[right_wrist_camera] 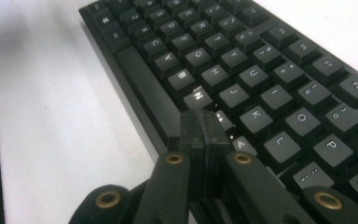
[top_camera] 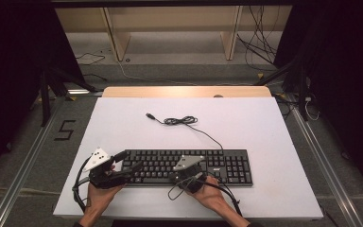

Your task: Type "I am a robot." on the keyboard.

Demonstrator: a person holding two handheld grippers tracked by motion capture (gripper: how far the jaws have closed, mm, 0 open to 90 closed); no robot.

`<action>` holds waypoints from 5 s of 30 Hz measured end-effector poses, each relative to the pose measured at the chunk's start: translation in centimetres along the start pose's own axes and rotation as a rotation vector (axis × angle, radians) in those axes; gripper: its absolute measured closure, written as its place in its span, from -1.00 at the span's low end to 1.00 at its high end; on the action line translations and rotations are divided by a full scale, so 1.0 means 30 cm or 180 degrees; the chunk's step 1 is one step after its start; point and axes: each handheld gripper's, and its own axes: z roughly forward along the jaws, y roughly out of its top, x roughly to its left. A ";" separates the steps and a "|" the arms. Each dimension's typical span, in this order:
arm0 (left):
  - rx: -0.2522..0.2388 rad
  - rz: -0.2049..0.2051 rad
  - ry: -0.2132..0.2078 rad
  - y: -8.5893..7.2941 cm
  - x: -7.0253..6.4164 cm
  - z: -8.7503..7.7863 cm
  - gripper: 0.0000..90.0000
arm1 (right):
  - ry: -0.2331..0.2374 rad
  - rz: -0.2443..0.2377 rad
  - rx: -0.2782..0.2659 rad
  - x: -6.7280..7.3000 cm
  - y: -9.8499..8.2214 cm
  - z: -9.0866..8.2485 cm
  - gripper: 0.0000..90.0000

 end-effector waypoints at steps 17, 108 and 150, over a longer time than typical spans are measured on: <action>0.0000 -0.0016 0.0032 -0.001 0.005 -0.001 -0.46 | 0.0012 0.0133 -0.0271 -0.011 0.015 -0.046 0.92; 0.1223 0.0266 0.0072 0.001 0.000 0.268 0.98 | -0.0287 0.0518 -0.1020 -0.105 -0.040 -0.285 -0.40; 0.0427 -0.0034 -0.0141 0.049 0.032 0.103 0.04 | -0.0271 0.0506 -0.1004 -0.106 -0.033 -0.273 -0.39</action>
